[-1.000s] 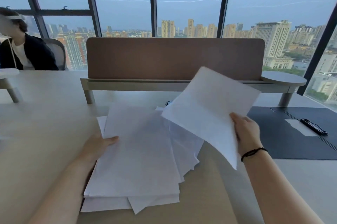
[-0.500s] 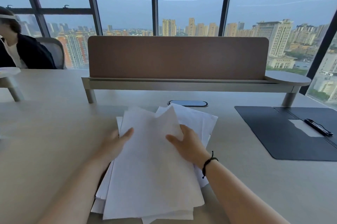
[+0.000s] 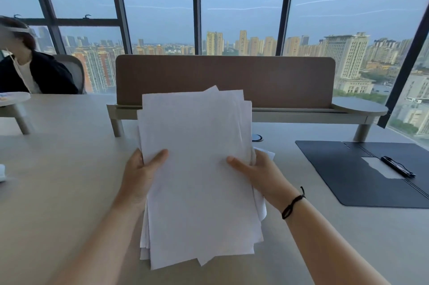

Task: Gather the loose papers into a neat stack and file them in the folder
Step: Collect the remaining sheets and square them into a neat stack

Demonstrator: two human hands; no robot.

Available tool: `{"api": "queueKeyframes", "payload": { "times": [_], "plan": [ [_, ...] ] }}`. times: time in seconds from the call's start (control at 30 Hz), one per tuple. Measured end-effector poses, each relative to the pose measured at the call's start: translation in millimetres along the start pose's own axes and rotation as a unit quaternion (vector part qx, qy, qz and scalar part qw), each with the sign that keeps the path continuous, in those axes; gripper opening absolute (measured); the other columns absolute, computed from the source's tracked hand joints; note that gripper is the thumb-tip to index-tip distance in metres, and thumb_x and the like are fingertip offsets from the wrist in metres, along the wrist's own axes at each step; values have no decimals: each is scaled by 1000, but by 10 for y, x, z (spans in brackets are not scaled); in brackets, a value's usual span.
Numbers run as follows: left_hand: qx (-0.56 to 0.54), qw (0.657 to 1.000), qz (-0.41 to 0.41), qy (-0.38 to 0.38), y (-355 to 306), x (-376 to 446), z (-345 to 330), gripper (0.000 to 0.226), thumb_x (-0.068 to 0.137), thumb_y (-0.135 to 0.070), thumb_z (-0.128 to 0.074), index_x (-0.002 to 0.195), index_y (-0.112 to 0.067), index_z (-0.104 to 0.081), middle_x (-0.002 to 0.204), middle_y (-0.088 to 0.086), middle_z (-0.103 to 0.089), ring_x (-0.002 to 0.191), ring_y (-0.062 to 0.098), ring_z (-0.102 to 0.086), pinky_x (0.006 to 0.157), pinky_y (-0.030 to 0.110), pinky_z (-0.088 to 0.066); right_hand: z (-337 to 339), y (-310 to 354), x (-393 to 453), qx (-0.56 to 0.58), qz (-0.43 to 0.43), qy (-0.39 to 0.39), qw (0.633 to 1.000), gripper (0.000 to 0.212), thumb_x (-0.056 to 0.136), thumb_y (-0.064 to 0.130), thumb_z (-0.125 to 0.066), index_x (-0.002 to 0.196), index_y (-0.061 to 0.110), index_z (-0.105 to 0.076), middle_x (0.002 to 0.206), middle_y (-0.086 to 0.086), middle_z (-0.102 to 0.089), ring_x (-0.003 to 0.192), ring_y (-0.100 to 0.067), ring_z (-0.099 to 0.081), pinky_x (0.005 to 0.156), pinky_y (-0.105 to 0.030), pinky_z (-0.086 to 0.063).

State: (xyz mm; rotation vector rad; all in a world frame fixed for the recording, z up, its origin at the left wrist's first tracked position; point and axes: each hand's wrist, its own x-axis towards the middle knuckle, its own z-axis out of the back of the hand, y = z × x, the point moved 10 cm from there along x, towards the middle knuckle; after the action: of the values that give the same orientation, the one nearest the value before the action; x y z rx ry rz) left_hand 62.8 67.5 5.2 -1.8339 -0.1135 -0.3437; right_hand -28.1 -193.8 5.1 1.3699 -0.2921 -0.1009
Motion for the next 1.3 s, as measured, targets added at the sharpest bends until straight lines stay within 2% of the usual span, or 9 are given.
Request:
{"api": "queueKeyframes", "payload": {
  "times": [0.23, 0.43, 0.6, 0.73, 0.83, 1.03, 1.13, 1.23, 1.3],
  "plan": [
    [10, 993, -112, 21, -1003, -107, -244, 30, 86, -20, -74, 116, -17, -70, 105, 3, -78, 95, 23, -75, 77, 36, -60, 340, 1038, -318, -12, 159, -61, 985, 16, 80, 29, -84, 90, 23, -73, 89, 15, -80, 82, -3, -76, 68, -19, -59],
    [65, 992, -77, 80, -1080, -302, -432, 47, 58, -55, -87, 99, -34, -78, 103, 2, -79, 96, 28, -75, 87, 56, -58, 311, 1032, -509, -3, 160, -73, 984, 20, 81, 29, -83, 96, 21, -73, 93, 7, -81, 87, -12, -78, 71, -29, -63],
    [77, 991, -99, 42, -1333, -307, -473, 17, 81, -21, -81, 96, -30, -79, 102, 0, -80, 99, 24, -75, 93, 55, -55, 225, 1228, -553, 31, 176, -72, 981, 10, 87, 27, -79, 94, 23, -74, 90, 12, -81, 83, -8, -78, 67, -24, -61],
    [11, 993, -118, -12, -1547, -303, -378, 31, 87, -18, -75, 118, -14, -73, 113, 4, -77, 106, 23, -73, 96, 51, -55, 239, 1383, -575, 18, 182, -42, 982, 16, 87, 28, -79, 98, 18, -74, 95, 3, -82, 86, -15, -78, 72, -31, -64],
    [-55, 991, -113, -39, -1604, -319, -323, 30, 85, -16, -76, 114, -12, -73, 116, 7, -75, 110, 25, -71, 100, 52, -52, 245, 1203, -590, -28, 149, -46, 987, 22, 86, 36, -78, 96, 16, -76, 92, 2, -81, 83, -12, -78, 74, -33, -64],
    [-48, 996, -59, 43, -1403, -369, -495, 27, 90, -11, -66, 116, -10, -71, 115, 11, -75, 107, 30, -71, 96, 50, -54, 416, 803, -643, -77, 132, -86, 985, 46, 76, 44, -84, 85, 1, -70, 81, -1, -79, 71, -18, -75, 60, -32, -59],
    [-32, 997, -33, 62, -1197, -416, -491, 20, 84, -24, -71, 103, -18, -75, 112, 9, -76, 105, 30, -72, 91, 47, -58, 460, 695, -662, -77, 135, -80, 985, 67, 74, 44, -86, 73, -10, -46, 66, -7, -53, 57, -17, -48, 52, -30, -40],
    [0, 995, -32, 93, -1072, -431, -472, 60, 53, -59, -87, 103, -27, -77, 111, 4, -77, 105, 27, -73, 88, 44, -57, 456, 648, -669, -48, 137, -76, 987, 55, 76, 30, -86, 71, -8, -47, 63, -7, -53, 55, -11, -49, 52, -19, -41],
    [5, 994, -42, 96, -1081, -417, -454, 75, 41, -62, -90, 104, -23, -76, 109, 5, -78, 102, 26, -74, 87, 44, -58, 407, 621, -676, -37, 133, -69, 988, 40, 77, 27, -86, 79, -3, -59, 68, -6, -68, 62, -10, -63, 58, -21, -51]
  ]
}}
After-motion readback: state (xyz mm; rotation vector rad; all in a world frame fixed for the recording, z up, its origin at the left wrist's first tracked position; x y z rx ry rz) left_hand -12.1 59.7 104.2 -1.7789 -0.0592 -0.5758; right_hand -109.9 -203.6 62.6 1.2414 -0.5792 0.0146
